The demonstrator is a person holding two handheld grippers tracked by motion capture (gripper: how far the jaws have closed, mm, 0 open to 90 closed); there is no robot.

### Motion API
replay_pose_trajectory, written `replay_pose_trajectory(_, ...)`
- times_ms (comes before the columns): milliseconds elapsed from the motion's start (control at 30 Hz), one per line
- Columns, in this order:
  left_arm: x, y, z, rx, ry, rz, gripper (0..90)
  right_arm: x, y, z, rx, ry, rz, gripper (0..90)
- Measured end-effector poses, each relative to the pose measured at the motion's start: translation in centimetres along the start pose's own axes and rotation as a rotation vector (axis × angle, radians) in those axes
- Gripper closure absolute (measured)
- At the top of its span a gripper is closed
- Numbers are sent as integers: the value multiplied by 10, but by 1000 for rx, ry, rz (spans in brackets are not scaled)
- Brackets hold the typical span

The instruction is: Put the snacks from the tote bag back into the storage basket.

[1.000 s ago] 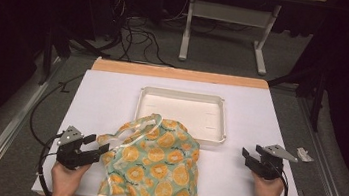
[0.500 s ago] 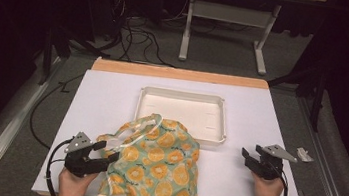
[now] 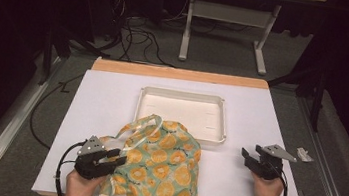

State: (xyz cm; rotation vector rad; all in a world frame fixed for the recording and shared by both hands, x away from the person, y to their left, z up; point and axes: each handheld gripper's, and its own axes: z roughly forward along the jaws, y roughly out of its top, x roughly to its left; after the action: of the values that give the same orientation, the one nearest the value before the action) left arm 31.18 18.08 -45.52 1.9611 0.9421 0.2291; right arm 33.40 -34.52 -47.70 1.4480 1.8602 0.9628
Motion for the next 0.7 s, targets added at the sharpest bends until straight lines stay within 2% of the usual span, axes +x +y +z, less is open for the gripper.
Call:
replay_pose_trajectory(67,-2,0,1,6,-6,13,682,0,0,0,0,1,-3,427)
replay_pose_trajectory(133,-5,-1,3,18,-6,48,748,0,0,0,-1,1,1,425)
replay_pose_trajectory(300,-8,-2,1,4,5,72,862,0,0,0,-1,0,1,423)
replay_pose_trajectory(600,-22,1,-8,-40,15,136,900,0,0,0,0,0,-3,423)
replay_pose_trajectory(700,-25,3,-9,-46,9,141,900,0,0,0,-1,0,-2,423)
